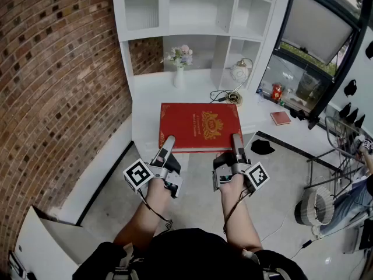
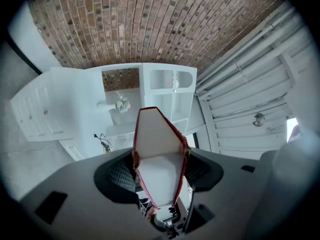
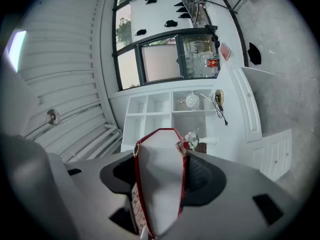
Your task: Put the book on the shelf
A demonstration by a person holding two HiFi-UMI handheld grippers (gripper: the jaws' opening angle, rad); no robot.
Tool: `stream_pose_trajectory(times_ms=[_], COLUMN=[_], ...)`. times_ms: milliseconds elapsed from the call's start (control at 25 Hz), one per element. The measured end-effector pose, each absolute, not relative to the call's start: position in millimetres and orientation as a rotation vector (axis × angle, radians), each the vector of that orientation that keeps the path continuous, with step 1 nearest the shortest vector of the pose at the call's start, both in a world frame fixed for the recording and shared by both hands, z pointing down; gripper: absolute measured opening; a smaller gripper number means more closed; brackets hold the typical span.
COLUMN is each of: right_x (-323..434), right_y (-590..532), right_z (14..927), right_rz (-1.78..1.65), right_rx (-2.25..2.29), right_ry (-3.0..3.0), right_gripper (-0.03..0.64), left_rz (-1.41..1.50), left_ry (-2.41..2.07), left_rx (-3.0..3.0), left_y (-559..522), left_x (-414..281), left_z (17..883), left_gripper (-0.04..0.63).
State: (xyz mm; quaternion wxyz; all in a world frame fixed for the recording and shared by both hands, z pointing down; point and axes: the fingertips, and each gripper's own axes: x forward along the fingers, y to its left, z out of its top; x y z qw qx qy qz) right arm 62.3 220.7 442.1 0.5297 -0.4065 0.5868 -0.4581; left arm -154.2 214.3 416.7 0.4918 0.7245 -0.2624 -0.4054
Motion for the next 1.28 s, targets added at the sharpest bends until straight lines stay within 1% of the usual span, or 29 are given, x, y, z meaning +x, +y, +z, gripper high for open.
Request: stream_pose_trajectory(times_ms=[280, 520, 680, 1000, 1280], right_x=[62, 58, 50, 24, 24], right_y=[221, 222, 222, 219, 212], right_z=[442, 442, 443, 445, 452], right_rz=[-1.084, -1.058, -1.042, -1.001, -0.974], right_rx=[-0.986, -1.012, -1.022, -1.046, -1.060], right_ry=[1.409, 1.394, 1.400, 1.394, 1.379], right_gripper=[0.255, 0.259, 0.259, 0.259, 0.259], left_rz=[-0.916, -0.960, -0.905, -0.935, -0.923], left_ry=[-0.697, -0.611, -0.653, -0.567, -0.510], left_rx=[1.766, 1.751, 1.735, 1.764, 1.770], left_y=[207, 205, 203, 192, 182], left_x=[-164, -163, -174, -197, -194], left_z=[446, 435, 450, 446, 450], left_gripper=[0.264, 0.264, 0.264, 0.264, 0.264])
